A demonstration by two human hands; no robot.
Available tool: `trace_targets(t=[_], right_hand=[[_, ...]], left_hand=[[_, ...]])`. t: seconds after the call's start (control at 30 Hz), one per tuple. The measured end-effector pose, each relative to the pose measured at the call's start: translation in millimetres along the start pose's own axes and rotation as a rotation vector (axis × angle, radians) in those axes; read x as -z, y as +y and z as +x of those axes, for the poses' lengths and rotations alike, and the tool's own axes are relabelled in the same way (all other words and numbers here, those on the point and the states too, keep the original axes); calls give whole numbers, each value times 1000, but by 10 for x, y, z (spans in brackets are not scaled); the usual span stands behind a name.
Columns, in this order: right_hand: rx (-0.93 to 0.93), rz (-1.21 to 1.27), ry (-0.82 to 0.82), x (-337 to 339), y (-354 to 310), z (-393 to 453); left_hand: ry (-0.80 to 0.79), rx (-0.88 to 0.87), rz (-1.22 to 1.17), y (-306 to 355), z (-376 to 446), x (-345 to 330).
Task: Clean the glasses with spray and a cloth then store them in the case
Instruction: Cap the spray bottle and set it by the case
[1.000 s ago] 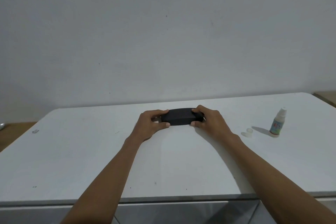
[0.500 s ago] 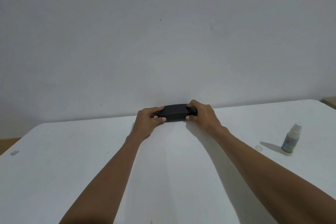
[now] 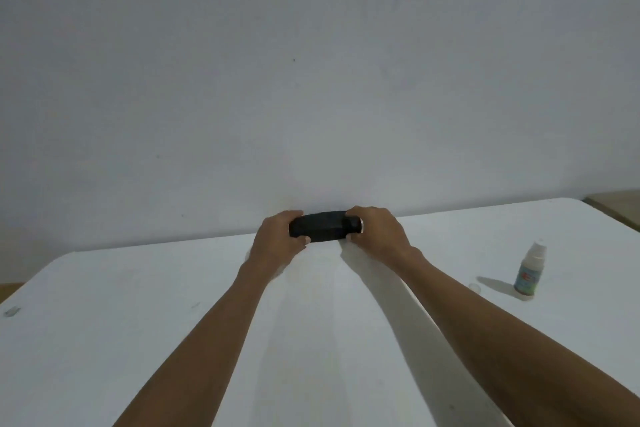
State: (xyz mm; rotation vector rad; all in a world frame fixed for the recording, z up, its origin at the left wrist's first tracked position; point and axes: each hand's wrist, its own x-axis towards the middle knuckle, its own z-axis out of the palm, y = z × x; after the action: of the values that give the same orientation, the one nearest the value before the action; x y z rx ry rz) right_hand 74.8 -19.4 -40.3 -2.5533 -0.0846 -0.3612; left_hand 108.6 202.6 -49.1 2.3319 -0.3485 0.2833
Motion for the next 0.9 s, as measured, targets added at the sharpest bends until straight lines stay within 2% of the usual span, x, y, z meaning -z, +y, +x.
trace_targets(t=[0.17,0.53,0.7,0.9], right_hand=[[-16,-60,174,433,18,-341],[-148,-112,438,1496,437,-1287],[-278,25,487,1573,733,-1656],[-364,235,480,1353,966,-1856]], left_hand=[[-2,-140,23,530,-208,-139],[-319,-258,-97,1597,-861,-965],[-333,-286,-16,1722,-985,-1192],[-303,-325,-60,1821,-1106,-1360]])
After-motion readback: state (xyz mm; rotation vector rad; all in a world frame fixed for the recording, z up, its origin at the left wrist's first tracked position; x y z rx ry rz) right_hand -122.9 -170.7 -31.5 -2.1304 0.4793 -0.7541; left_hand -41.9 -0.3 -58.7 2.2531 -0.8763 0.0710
